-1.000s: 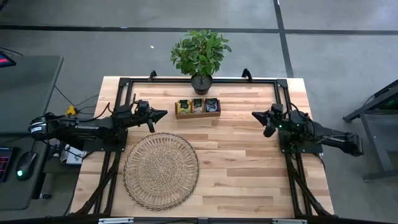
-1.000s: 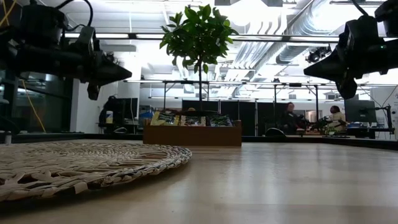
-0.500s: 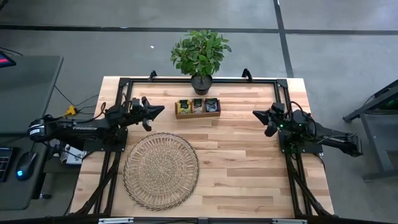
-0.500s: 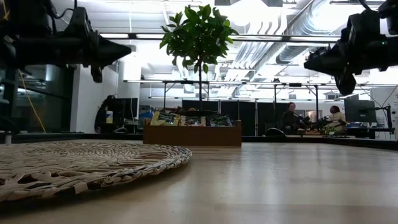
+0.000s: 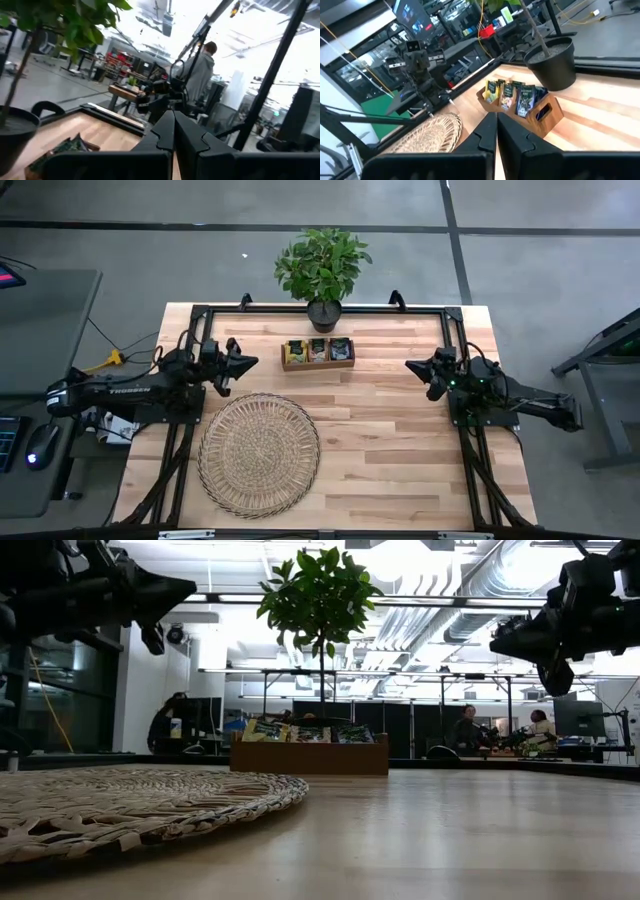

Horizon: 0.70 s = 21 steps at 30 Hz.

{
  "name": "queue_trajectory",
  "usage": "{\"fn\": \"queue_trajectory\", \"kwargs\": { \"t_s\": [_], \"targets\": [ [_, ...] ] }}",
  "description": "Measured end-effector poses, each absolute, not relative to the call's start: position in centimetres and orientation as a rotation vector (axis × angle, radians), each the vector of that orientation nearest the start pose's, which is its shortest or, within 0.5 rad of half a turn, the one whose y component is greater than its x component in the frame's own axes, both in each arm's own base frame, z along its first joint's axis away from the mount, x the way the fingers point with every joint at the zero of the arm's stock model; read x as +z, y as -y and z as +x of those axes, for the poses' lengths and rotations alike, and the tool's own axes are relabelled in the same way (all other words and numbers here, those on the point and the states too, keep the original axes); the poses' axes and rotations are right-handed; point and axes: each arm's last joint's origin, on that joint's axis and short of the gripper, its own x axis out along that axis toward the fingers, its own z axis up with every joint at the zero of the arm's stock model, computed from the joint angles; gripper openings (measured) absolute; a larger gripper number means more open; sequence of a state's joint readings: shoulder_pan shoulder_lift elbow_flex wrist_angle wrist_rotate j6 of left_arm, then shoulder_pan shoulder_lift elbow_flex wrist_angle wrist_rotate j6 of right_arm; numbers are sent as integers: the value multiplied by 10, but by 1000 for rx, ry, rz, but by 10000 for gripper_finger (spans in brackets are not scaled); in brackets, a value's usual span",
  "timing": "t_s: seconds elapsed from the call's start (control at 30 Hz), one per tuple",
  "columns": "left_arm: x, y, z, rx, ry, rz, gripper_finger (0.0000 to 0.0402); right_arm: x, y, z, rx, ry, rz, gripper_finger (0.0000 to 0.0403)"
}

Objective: Pick & Place Tea
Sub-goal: Return to Home Position

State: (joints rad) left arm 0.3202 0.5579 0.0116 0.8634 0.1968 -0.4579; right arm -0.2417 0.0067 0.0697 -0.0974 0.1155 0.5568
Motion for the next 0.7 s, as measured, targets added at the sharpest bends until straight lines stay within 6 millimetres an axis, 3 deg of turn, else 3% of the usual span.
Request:
{"fn": "queue_trajectory", "kwargs": {
  "t_s": [0.7],
  "targets": [
    [169,-36,128,109,39,-455,0,176,25,90,-348,46,558,12]
  ]
}}
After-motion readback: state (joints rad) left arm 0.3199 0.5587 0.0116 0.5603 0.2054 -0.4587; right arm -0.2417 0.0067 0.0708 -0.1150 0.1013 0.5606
